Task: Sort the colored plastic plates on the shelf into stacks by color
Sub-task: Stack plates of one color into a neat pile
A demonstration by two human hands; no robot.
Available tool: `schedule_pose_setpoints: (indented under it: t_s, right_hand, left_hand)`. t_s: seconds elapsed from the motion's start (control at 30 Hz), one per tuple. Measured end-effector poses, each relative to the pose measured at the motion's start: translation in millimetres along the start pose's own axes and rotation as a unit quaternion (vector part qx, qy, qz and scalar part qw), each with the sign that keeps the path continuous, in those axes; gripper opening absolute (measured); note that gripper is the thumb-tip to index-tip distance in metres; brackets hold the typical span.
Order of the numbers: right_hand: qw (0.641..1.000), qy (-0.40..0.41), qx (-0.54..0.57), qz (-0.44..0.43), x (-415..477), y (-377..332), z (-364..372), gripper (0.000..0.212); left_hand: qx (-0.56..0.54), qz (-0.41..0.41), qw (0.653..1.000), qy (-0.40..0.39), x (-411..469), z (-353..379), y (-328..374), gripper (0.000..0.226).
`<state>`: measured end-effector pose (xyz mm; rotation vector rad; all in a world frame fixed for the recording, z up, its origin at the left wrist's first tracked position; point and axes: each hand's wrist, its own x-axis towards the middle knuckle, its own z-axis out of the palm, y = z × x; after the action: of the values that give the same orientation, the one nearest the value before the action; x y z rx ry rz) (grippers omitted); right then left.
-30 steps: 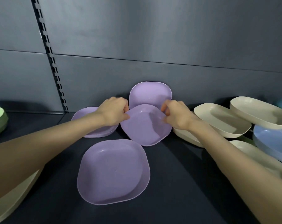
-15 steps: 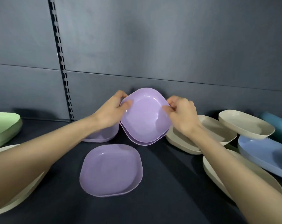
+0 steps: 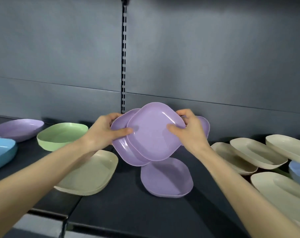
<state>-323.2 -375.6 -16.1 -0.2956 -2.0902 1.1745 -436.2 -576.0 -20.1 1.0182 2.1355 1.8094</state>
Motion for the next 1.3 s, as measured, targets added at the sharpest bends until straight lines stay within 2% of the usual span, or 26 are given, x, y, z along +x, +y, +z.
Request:
schedule_pose_setpoints:
  t_s: [0.07,0.13,0.2,0.3,0.4,0.5,0.7,0.93,1.07,1.13,1.3]
  right_hand:
    - [0.999,-0.028,0.016,0.012,-5.0,-13.0,28.1,0.03]
    - [0.999,-0.042,0.016,0.022,-10.1,-26.2,58.8,0.017]
    - [0.998,-0.033,0.033,0.032,-16.0,-40.6,91.6,0.007]
    - [0.996,-0.005,0.073,0.041,-28.7,-61.3,142.7,0.008]
    - [0.993,0.001,0.109,0.05,-42.1,-81.2,189.9,0.012]
    - [0.99,-0.014,0.126,0.063,-49.3,-98.0,229.8,0.016]
    - [0.993,0.009,0.11,0.031,-38.7,-120.6,280.6,0.021]
    - [0.995,0.003,0.092,0.029,6.8,-130.1,331.5,0.029]
    - [0.996,-0.003,0.08,0.039,36.6,-125.6,355.4,0.03]
    - [0.997,-0.007,0.059,0.051,51.0,-122.2,364.9,0.032]
    - [0.997,-0.028,-0.009,0.071,76.8,-109.7,387.5,0.036]
  left_hand:
    - [0.005,-0.003,1.0,0.022,-12.0,-31.6,-5.6,0.031]
    - [0.024,0.0,0.999,0.039,-23.1,-66.6,-12.6,0.031]
    - [0.051,0.004,0.997,0.061,-32.7,-105.0,-20.5,0.022]
    - [0.07,0.0,0.991,0.113,-47.6,-161.9,-35.2,0.012]
    - [0.046,-0.008,0.987,0.153,-63.7,-210.7,-50.7,0.012]
    - [0.018,-0.018,0.987,0.158,-73.1,-251.2,-62.2,0.014]
    - [-0.011,-0.016,0.987,0.158,-61.1,-309.3,-75.6,0.018]
    - [-0.012,-0.03,0.989,0.145,-20.2,-357.2,-101.9,0.012]
    - [-0.006,-0.039,0.989,0.145,13.4,-380.7,-116.2,0.021]
    - [0.032,-0.043,0.99,0.128,29.3,-390.0,-125.1,0.027]
    - [0.111,-0.029,0.992,0.058,59.9,-406.8,-154.8,0.063]
